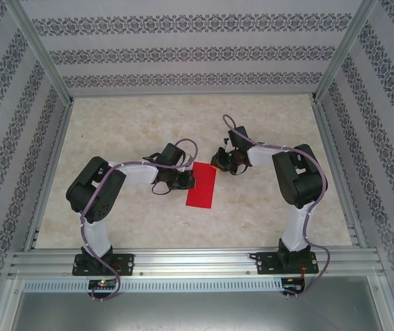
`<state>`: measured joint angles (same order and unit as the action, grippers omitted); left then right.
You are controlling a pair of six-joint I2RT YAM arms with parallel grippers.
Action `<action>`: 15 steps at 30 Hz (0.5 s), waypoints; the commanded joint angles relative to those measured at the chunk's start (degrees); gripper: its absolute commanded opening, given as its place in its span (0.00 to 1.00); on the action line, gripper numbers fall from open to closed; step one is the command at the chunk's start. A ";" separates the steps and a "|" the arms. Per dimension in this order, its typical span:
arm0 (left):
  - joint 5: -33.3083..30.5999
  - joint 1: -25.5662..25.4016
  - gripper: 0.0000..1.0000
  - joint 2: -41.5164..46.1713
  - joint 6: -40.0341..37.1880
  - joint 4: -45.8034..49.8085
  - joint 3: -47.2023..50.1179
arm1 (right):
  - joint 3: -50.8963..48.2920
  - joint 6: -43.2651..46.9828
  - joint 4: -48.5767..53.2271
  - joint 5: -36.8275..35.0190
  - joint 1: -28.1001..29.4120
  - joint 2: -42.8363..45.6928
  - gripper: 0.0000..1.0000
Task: Fold a paper plane with a square sheet of paper (pick it up from the middle)
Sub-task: Fold the square sheet of paper in half at the center of the table.
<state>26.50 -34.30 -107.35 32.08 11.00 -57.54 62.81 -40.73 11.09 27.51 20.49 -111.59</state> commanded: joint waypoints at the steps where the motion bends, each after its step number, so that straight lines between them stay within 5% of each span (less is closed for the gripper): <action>1: -2.34 -0.85 0.00 -0.42 -1.16 6.51 2.26 | 2.13 0.50 0.99 -0.47 -0.49 2.48 0.10; 15: -1.89 -0.86 0.00 0.47 -1.23 6.18 2.73 | -1.28 -1.33 -2.13 -0.81 -0.21 -4.53 0.10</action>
<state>26.48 -34.30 -106.89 31.92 11.00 -56.95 63.24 -41.67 8.58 28.86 20.47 -113.60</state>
